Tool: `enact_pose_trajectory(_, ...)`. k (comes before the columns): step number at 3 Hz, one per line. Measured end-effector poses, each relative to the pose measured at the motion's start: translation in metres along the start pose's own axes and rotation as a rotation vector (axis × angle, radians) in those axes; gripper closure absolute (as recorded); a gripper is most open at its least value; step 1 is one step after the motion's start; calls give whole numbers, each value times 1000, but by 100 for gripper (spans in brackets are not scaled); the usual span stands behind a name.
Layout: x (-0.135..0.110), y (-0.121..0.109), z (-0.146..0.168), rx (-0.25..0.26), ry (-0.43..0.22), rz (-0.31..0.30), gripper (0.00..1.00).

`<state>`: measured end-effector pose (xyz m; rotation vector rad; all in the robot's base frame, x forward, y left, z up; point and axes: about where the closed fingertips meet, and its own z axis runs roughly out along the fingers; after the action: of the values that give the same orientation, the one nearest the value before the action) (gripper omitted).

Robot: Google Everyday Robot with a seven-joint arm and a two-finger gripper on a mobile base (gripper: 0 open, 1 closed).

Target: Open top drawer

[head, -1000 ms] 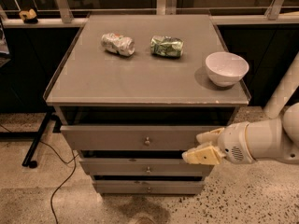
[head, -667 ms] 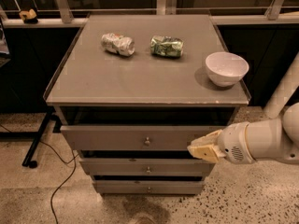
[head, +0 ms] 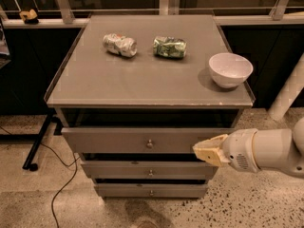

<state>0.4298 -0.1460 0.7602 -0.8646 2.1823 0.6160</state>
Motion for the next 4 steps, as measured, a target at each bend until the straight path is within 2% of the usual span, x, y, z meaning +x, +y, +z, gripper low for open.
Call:
enact_pose_trajectory(1, -2, -5, 13, 53, -83, 37, 100)
enact_pose_trajectory(2, -4, -16, 31, 85, -136, 82, 100)
enact_pose_trajectory(3, -3, -25, 50, 105, -157, 116, 100)
enact_pose_trajectory(4, -24, -47, 84, 117, -174, 132, 100)
